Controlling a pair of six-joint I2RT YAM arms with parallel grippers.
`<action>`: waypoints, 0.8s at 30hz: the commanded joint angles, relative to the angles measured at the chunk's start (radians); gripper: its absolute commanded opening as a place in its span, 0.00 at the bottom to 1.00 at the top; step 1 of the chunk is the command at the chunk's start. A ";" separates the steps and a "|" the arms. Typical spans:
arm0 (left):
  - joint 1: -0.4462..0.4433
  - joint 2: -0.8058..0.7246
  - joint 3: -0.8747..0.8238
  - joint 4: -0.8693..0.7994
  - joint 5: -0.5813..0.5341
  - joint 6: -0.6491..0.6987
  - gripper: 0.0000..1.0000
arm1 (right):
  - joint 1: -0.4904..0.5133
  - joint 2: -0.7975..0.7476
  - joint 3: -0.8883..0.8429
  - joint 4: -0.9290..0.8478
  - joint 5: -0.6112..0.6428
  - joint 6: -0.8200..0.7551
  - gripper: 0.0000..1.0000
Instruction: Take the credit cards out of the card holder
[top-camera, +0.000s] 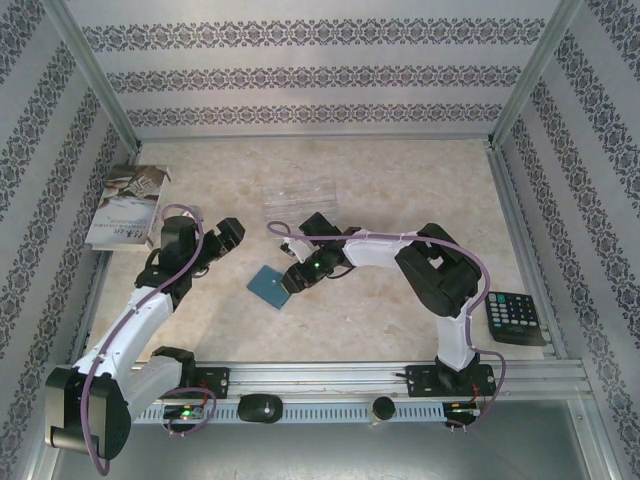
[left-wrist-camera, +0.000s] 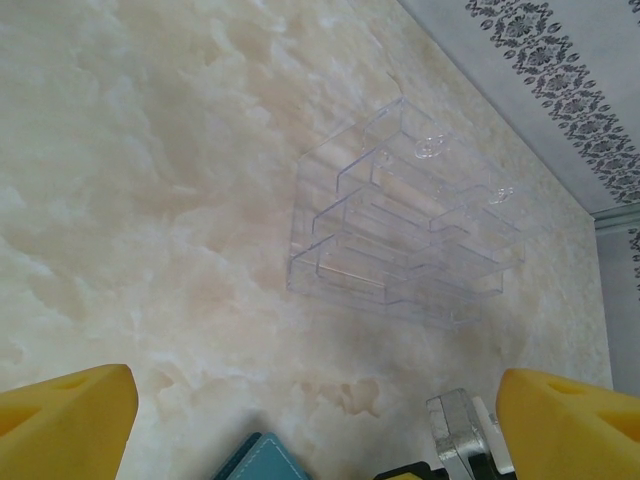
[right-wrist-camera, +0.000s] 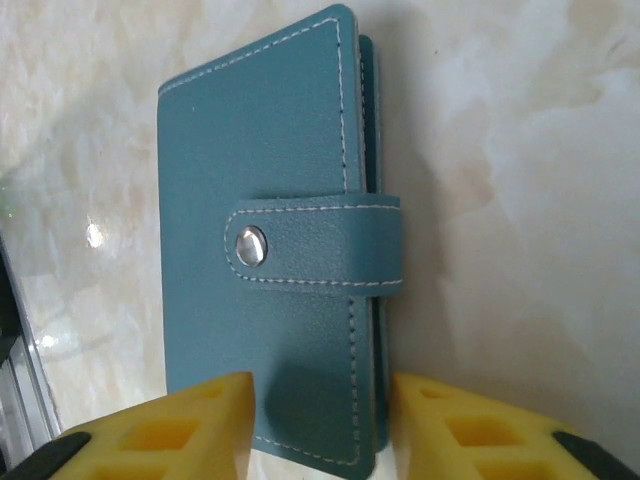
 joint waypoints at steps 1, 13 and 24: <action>-0.003 0.008 -0.004 -0.024 0.011 0.026 0.93 | -0.005 0.019 0.004 -0.017 -0.028 0.002 0.33; -0.004 0.004 -0.061 0.047 0.099 0.000 0.93 | -0.032 -0.102 -0.079 0.163 0.008 0.137 0.00; -0.034 0.145 -0.244 0.646 0.320 -0.180 0.84 | -0.109 -0.260 -0.199 0.413 -0.007 0.361 0.00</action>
